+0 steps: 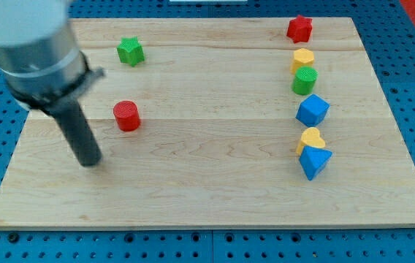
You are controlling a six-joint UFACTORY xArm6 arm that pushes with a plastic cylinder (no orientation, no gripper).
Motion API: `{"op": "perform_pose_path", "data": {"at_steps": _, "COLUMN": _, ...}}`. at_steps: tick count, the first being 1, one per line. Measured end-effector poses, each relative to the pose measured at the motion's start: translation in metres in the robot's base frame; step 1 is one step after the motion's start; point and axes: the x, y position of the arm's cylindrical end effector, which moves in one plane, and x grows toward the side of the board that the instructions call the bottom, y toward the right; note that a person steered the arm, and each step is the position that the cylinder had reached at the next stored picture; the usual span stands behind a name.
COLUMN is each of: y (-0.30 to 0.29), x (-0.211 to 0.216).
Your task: Place the red circle below the blue triangle
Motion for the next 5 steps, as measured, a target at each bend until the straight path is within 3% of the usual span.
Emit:
{"op": "perform_pose_path", "data": {"at_steps": 1, "y": 0.001, "x": -0.076}}
{"op": "perform_pose_path", "data": {"at_steps": 2, "y": 0.063, "x": -0.096}}
{"op": "perform_pose_path", "data": {"at_steps": 3, "y": 0.089, "x": -0.076}}
{"op": "perform_pose_path", "data": {"at_steps": 5, "y": -0.017, "x": -0.069}}
